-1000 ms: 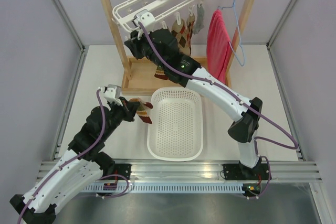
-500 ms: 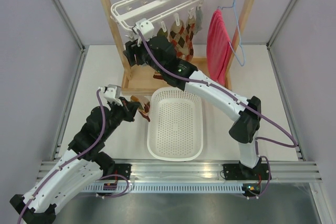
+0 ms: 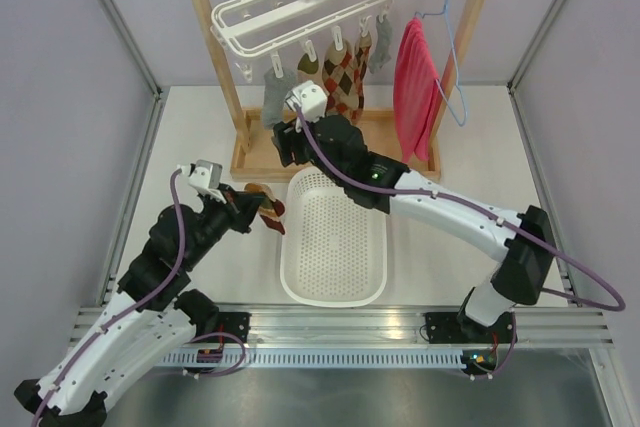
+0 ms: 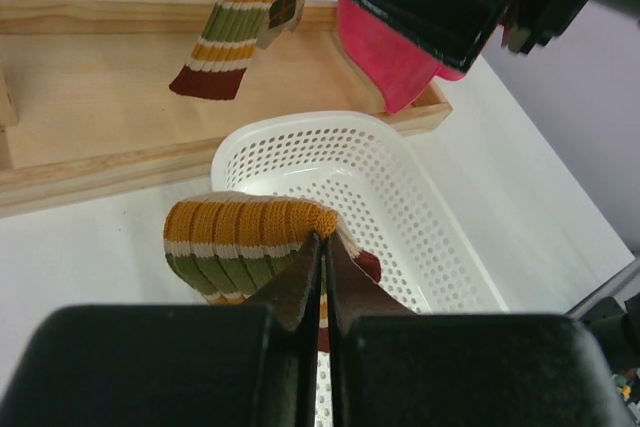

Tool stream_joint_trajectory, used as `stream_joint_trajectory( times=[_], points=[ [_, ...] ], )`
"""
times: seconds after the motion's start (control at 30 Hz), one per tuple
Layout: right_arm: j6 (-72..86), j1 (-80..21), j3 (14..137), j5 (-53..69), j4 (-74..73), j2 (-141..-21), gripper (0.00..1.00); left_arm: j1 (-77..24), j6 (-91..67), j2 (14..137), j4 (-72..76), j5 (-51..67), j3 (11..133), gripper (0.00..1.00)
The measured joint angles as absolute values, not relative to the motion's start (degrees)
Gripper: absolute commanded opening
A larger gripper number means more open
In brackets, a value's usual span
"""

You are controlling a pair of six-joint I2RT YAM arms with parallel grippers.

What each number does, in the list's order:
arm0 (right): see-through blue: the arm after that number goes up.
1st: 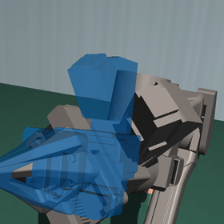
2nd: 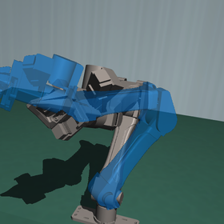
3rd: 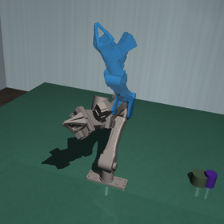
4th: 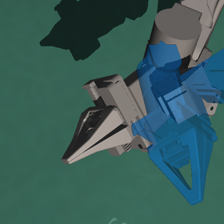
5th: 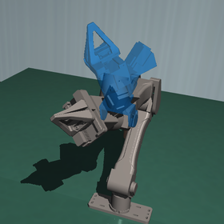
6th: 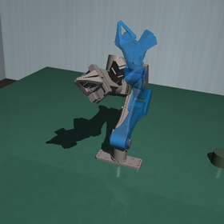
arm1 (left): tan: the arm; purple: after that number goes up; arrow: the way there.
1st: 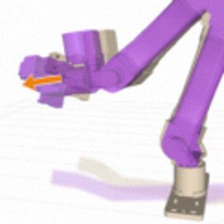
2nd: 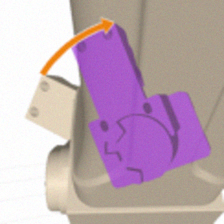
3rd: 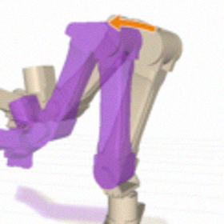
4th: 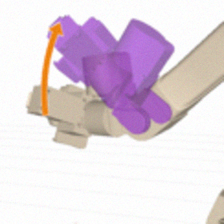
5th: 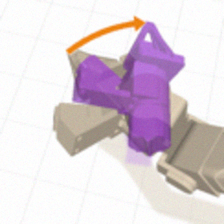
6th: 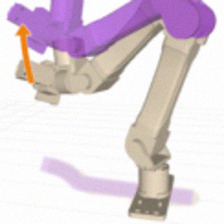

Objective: Remove the socks clipped to the hanger

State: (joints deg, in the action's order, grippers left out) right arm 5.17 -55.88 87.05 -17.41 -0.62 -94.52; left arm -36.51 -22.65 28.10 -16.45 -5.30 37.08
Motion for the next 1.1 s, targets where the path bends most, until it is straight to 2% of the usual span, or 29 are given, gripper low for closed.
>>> stream_joint_trajectory(
  times=[0.47,0.83,1.1],
  points=[
    [14.5,-48.3,58.6,-23.9,1.2,-72.5,0.70,-36.5,-15.0,36.1,-20.9,8.4,58.0,0.02],
    [20.8,-33.9,47.7,-20.3,-0.4,-62.2,0.69,-37.2,-13.5,46.0,-22.2,18.2,64.2,0.02],
    [22.0,-26.2,45.5,-15.6,-1.5,-59.0,0.69,-47.0,-13.6,52.6,-21.8,13.3,63.1,0.02]
  ],
)
